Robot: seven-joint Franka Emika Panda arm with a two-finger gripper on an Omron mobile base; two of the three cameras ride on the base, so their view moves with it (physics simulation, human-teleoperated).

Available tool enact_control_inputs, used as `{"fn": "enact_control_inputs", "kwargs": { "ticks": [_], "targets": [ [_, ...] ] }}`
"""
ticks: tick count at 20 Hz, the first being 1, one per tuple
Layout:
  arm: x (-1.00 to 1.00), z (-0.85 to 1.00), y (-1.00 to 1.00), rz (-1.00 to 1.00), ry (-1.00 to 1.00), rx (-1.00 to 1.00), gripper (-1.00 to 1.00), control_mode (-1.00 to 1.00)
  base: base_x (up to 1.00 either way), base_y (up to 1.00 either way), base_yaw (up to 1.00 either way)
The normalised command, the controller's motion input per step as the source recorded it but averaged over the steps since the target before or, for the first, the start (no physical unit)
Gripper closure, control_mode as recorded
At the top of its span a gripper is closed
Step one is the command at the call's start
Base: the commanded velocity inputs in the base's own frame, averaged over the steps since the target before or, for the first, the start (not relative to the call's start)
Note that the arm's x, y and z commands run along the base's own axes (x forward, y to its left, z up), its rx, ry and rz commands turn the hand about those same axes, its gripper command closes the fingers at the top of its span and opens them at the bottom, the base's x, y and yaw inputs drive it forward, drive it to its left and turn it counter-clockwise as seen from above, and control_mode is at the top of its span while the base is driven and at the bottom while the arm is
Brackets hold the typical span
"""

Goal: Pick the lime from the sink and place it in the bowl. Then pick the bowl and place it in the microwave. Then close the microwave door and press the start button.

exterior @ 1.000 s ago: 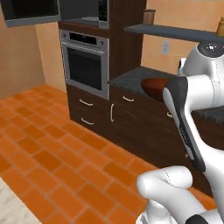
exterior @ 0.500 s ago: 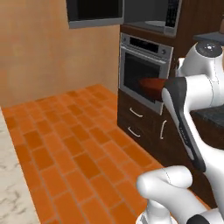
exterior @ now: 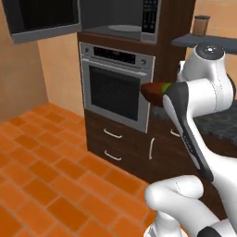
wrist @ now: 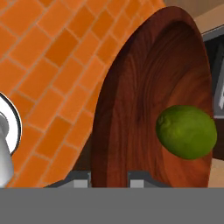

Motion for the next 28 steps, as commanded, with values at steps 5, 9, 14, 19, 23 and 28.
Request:
{"fn": "enact_control_inputs", "kwargs": {
  "ticks": [5,9,14,19,23,28],
  "targets": [
    [0.0,0.0,0.0,0.0,0.0,0.0,1.0,1.0,1.0,0.14,-0.43],
    [0.0,0.0,0.0,0.0,0.0,0.0,1.0,1.0,0.77,0.33,-0.37],
    [0.0,0.0,0.0,0.0,0.0,0.0,1.0,1.0,0.41,0.82,-0.58],
    [0.0,0.0,0.0,0.0,0.0,0.0,1.0,1.0,0.32,1.0,-0.54],
    [0.0,0.0,0.0,0.0,0.0,0.0,1.0,1.0,0.21,1.0,-0.53],
    [0.0,0.0,0.0,0.0,0.0,0.0,1.0,1.0,0.09,0.98,-0.41]
  ]
}}
